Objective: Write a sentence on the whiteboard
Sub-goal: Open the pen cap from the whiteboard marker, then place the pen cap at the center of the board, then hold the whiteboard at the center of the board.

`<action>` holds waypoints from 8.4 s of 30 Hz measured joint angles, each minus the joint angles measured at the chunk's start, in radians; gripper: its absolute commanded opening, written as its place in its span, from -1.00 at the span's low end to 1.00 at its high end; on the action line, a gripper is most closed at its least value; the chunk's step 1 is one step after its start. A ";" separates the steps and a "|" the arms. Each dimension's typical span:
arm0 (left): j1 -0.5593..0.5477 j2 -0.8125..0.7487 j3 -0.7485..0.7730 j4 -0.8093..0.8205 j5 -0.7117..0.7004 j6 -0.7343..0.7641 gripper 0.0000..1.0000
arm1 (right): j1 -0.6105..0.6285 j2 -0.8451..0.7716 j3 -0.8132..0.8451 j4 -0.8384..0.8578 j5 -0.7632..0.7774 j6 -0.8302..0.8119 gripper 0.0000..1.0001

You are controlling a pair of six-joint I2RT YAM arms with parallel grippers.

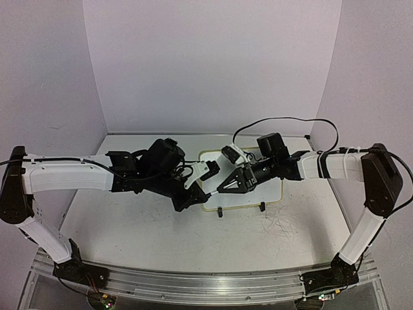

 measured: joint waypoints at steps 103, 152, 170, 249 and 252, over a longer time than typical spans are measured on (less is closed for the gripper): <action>0.080 0.127 -0.311 0.000 -0.690 -0.935 -0.69 | -0.250 -0.847 -0.149 -0.285 1.045 -0.115 -1.00; 0.478 -0.222 -0.136 0.066 -0.079 -0.459 0.91 | -0.250 -0.806 -0.190 -0.315 1.091 -0.119 -1.00; 0.543 0.038 -0.062 0.233 0.378 -0.281 0.71 | -0.043 -0.685 -0.184 -0.212 1.053 -0.029 -1.00; 0.431 0.382 -0.169 1.014 0.595 -0.782 -0.66 | 0.254 -0.265 0.046 -0.097 1.213 -0.195 -1.00; 0.429 0.382 -0.167 1.016 0.596 -0.781 -0.65 | 0.259 -0.252 0.047 -0.096 1.222 -0.200 -1.00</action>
